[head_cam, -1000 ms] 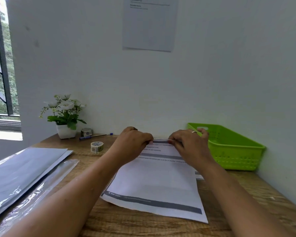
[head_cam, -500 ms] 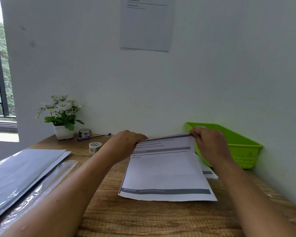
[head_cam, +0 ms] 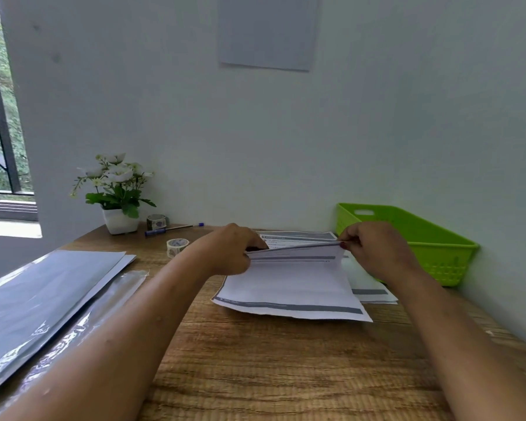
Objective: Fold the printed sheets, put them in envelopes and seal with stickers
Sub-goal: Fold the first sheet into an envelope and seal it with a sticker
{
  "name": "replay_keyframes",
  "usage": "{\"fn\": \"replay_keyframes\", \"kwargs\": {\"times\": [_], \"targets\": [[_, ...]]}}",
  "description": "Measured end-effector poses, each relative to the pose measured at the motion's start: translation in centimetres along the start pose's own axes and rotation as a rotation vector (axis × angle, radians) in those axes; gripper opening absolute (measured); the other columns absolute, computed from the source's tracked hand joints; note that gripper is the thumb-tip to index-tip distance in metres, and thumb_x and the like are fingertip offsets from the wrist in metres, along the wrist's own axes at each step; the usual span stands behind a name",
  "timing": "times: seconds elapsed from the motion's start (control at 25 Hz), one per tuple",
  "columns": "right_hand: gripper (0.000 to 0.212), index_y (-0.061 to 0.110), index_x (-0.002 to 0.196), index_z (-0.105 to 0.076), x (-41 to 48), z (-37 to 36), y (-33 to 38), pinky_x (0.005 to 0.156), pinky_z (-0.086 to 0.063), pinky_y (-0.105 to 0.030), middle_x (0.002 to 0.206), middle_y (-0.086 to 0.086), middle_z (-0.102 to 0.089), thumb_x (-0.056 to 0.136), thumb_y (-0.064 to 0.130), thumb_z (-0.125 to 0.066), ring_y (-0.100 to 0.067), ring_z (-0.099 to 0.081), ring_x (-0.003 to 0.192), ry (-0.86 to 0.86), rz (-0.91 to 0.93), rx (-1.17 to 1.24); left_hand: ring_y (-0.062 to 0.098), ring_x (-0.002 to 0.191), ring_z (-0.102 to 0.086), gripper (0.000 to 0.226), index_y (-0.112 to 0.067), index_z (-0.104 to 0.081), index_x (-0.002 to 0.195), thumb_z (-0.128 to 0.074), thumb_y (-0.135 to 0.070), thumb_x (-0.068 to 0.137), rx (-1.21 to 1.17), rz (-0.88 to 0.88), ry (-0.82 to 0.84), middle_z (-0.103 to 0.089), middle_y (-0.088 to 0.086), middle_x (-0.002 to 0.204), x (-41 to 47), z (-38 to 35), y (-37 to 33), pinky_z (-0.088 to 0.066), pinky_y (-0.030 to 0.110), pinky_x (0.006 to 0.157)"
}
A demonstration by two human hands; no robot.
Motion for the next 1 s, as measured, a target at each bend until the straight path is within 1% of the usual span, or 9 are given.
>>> {"fn": "replay_keyframes", "kwargs": {"times": [0.12,0.28,0.4,0.52,0.6,0.72,0.8,0.92,1.0], "targets": [[0.015,0.021,0.091,-0.075,0.0,-0.9,0.6,0.073,-0.046,-0.023,0.098,0.000,-0.073,0.086,0.012,-0.065,-0.016,-0.066,0.092,0.120,0.011,0.032,0.017,0.126,-0.046,0.051,-0.031,-0.049,0.136,-0.046,-0.016,0.087,0.010,-0.031,0.072,-0.051,-0.004,0.138,0.1,-1.0,-1.2,-0.039,0.030,0.103],[0.035,0.027,0.085,-0.075,-0.4,-2.6,0.9,0.072,-0.043,-0.023,0.105,-0.003,-0.069,0.086,0.000,-0.053,-0.018,-0.064,0.092,0.272,0.016,-0.046,0.023,0.140,-0.028,0.052,-0.035,-0.026,0.146,-0.040,-0.040,0.097,0.032,0.001,0.290,-0.029,-0.003,0.154,0.3,-4.6,-1.8,-0.023,0.040,0.115],[0.041,0.028,0.099,-0.073,-0.7,-3.2,1.9,0.078,-0.046,-0.025,0.114,-0.002,-0.065,0.086,-0.001,-0.048,-0.019,-0.061,0.102,0.307,0.017,-0.059,0.020,0.146,-0.011,0.054,-0.037,-0.010,0.149,-0.029,-0.047,0.099,0.007,0.010,0.394,-0.010,-0.004,0.159,0.3,-6.0,-1.9,-0.008,0.043,0.119],[0.036,0.020,0.119,-0.066,-1.3,-4.7,4.4,0.098,-0.044,-0.026,0.126,-0.001,-0.064,0.091,0.007,-0.048,-0.016,-0.058,0.115,0.373,0.090,0.090,0.023,0.147,-0.001,0.059,-0.035,-0.003,0.150,-0.024,-0.053,0.098,0.022,0.029,0.452,-0.001,0.000,0.160,0.2,-6.3,-2.2,-0.002,0.050,0.118],[0.035,0.019,0.129,-0.057,-2.0,-6.4,6.1,0.101,-0.041,-0.029,0.131,-0.003,-0.060,0.096,0.017,-0.047,-0.019,-0.054,0.120,0.473,0.179,0.096,0.024,0.147,0.003,0.056,-0.031,-0.004,0.150,-0.021,-0.048,0.100,0.006,0.032,0.450,0.002,0.001,0.160,0.2,-6.2,-2.4,0.001,0.051,0.118],[0.044,0.023,0.145,-0.036,-2.5,-8.5,6.9,0.109,-0.034,-0.036,0.146,-0.004,-0.045,0.101,0.027,-0.038,-0.024,-0.043,0.131,0.595,0.160,0.103,0.021,0.147,0.005,0.052,-0.028,-0.006,0.150,-0.022,-0.039,0.102,-0.061,0.053,0.430,0.001,-0.002,0.160,0.2,-6.1,-2.1,0.003,0.044,0.119],[0.048,0.024,0.149,-0.026,-2.3,-8.8,6.5,0.115,-0.026,-0.034,0.154,-0.003,-0.032,0.102,0.030,-0.033,-0.024,-0.033,0.139,0.651,0.142,0.053,0.020,0.147,0.006,0.054,-0.029,-0.005,0.151,-0.024,-0.042,0.101,-0.048,0.090,0.438,0.002,-0.003,0.160,0.1,-5.9,-1.3,0.004,0.044,0.119],[0.050,0.020,0.149,-0.025,-2.4,-7.8,5.3,0.116,-0.019,-0.031,0.158,-0.004,-0.022,0.102,0.035,-0.032,-0.023,-0.026,0.143,0.713,0.085,-0.034,0.022,0.147,0.005,0.060,-0.038,-0.002,0.149,-0.025,-0.056,0.096,-0.015,0.178,0.483,0.005,-0.003,0.160,-0.5,-5.6,1.1,0.005,0.050,0.117],[0.053,0.015,0.146,-0.032,-2.7,-6.9,4.4,0.114,-0.025,-0.032,0.154,-0.007,-0.031,0.100,0.042,-0.033,-0.025,-0.032,0.139,0.728,0.036,-0.068,0.025,0.147,0.004,0.063,-0.042,-0.002,0.148,-0.026,-0.061,0.093,0.004,0.211,0.515,0.004,-0.002,0.160,-1.1,-5.1,2.6,0.003,0.052,0.117]]}}
Point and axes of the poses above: each hand's wrist, its own x-axis towards the middle knuckle, its own z-axis out of the back of the hand, y = z × x, the point moved 5 cm from there along x, towards the middle knuckle
